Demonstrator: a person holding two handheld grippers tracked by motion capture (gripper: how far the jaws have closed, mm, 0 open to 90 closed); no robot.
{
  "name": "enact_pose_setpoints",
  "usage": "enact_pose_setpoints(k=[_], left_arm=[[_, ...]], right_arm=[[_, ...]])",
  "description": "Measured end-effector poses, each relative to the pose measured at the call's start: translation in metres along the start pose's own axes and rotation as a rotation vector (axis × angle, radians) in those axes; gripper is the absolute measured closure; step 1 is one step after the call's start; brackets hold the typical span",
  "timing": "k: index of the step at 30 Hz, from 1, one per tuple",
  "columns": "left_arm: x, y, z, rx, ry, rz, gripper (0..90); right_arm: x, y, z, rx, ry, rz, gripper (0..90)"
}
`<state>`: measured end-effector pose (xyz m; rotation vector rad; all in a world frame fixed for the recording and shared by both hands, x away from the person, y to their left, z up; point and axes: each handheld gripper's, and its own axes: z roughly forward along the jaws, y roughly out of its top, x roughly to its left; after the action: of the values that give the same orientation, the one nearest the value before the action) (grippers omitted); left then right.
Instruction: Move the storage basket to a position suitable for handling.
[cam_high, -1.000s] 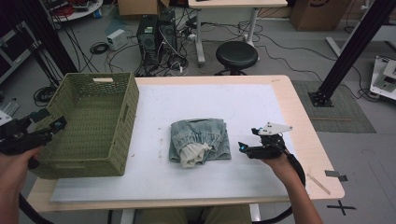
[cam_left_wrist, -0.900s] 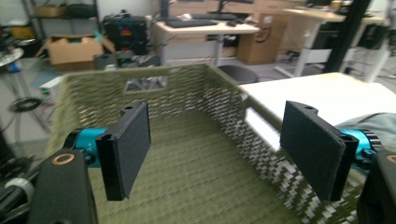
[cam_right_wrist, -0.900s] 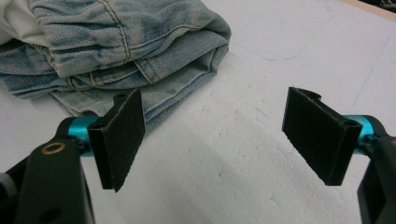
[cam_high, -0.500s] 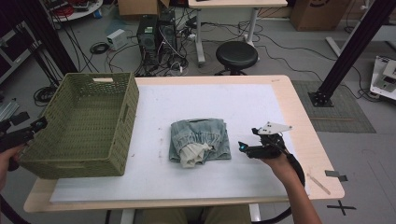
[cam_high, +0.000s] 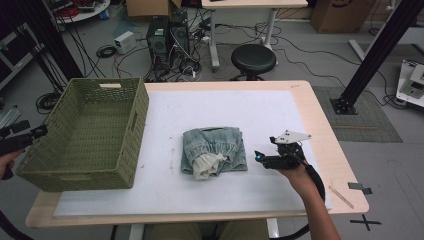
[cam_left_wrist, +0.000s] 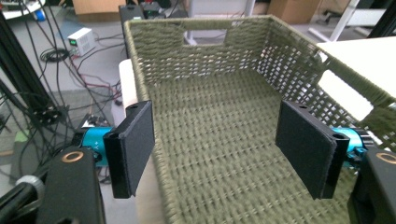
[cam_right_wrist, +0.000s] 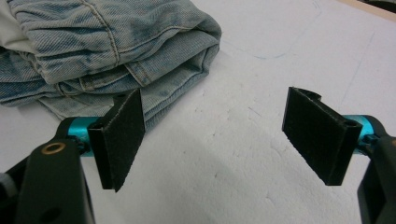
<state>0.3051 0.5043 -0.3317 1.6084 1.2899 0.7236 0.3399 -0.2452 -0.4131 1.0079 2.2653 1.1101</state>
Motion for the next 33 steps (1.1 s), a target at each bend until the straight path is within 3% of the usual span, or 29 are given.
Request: enact_pose_setpoints(k=[6, 11, 20, 26, 29, 33], left_arm=[[0.008, -0.003, 0.007, 0.064, 0.02, -0.018, 28.9], [0.015, -0.009, 0.017, 0.147, 0.019, -0.038, 36.9], [0.022, -0.015, 0.027, 0.229, 0.028, -0.068, 45.5], [0.025, -0.018, 0.028, 0.281, 0.025, -0.054, 59.1], [0.026, -0.02, 0.028, 0.293, 0.013, -0.05, 69.8], [0.023, -0.02, 0.029, 0.297, 0.018, -0.033, 77.7]], right_arm=[[0.003, -0.001, 0.003, 0.01, 0.001, 0.002, 22.1], [0.004, 0.0, 0.003, 0.012, -0.005, 0.005, 22.1], [0.005, 0.001, 0.005, 0.025, -0.011, 0.003, 22.1], [0.005, 0.0, 0.005, 0.028, -0.017, 0.004, 22.1], [0.006, 0.0, 0.006, 0.031, -0.014, 0.001, 22.1], [0.007, 0.002, 0.007, 0.027, -0.014, -0.001, 22.1]])
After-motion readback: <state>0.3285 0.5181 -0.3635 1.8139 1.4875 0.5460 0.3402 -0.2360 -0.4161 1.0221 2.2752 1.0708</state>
